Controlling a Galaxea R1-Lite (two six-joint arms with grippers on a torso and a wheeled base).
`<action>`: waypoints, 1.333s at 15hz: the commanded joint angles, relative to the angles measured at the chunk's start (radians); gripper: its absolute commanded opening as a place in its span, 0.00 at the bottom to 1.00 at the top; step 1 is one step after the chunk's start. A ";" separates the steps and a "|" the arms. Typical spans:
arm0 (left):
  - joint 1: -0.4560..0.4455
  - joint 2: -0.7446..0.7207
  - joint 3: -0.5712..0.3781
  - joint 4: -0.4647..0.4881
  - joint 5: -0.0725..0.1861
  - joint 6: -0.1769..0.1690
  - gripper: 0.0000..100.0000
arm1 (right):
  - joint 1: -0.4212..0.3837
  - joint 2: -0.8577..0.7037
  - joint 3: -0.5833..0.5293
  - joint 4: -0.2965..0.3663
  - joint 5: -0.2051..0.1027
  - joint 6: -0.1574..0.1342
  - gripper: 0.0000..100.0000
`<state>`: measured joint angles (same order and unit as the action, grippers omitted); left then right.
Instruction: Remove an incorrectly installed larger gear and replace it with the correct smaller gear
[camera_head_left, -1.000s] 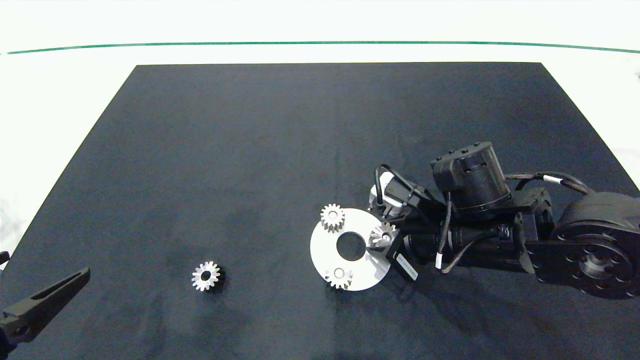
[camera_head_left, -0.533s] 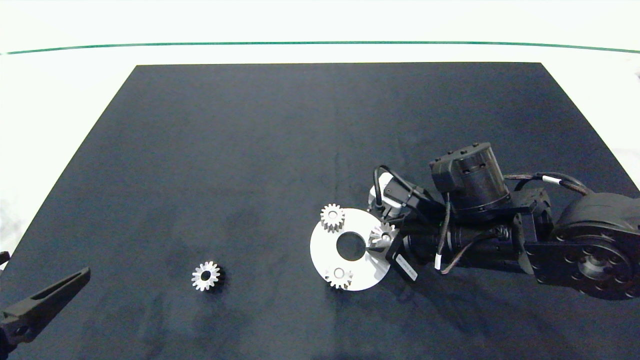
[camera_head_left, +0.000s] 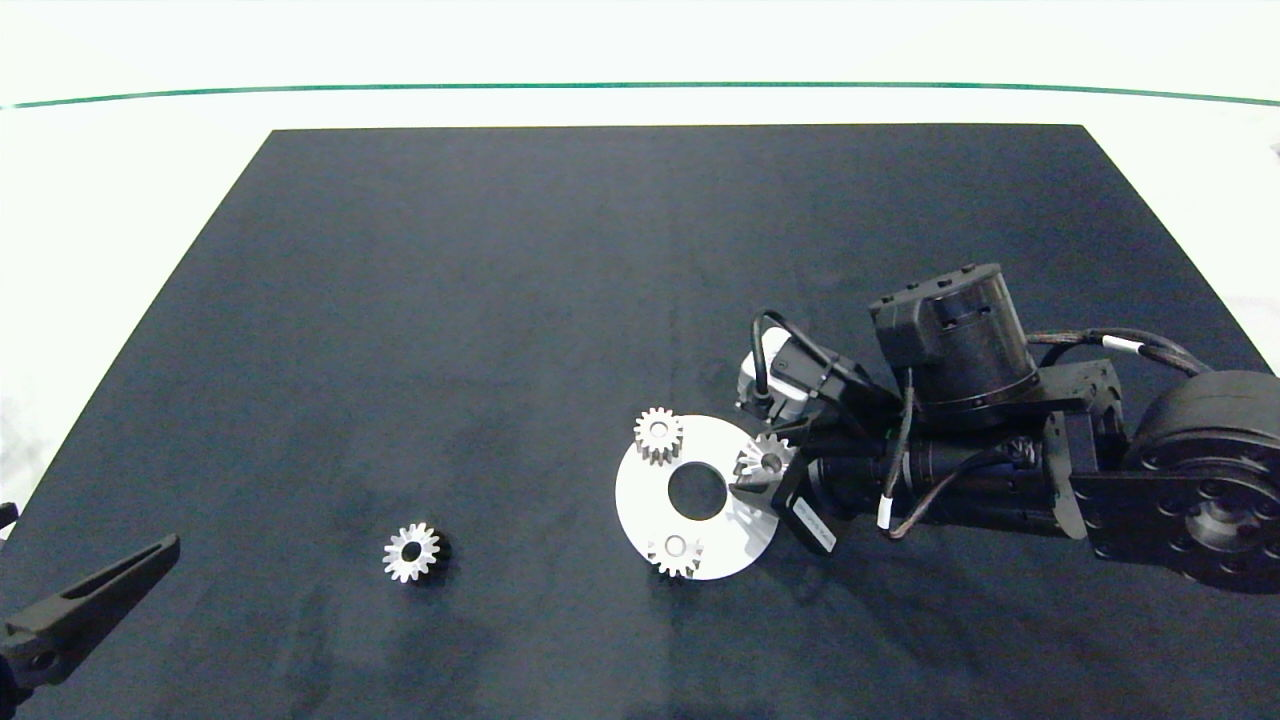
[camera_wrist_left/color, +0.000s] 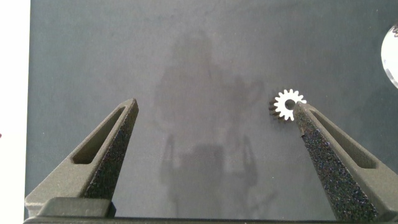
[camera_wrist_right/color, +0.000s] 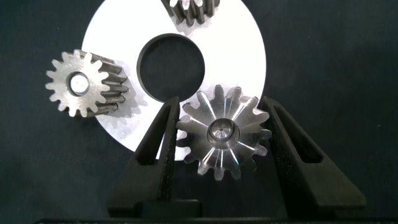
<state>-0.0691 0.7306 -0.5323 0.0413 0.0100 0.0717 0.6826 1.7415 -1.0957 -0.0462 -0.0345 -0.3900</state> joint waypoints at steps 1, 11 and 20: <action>0.000 0.000 0.002 0.000 0.001 0.000 1.00 | 0.000 -0.034 -0.009 0.019 0.001 -0.003 0.28; 0.003 -0.005 0.032 0.000 0.001 0.002 1.00 | -0.178 -0.119 -0.003 0.080 -0.031 0.030 0.28; 0.006 -0.011 0.041 0.000 0.002 0.003 1.00 | -0.304 -0.102 0.050 0.074 -0.018 0.046 0.28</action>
<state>-0.0634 0.7219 -0.4934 0.0404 0.0115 0.0749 0.3819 1.6355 -1.0521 0.0283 -0.0519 -0.3411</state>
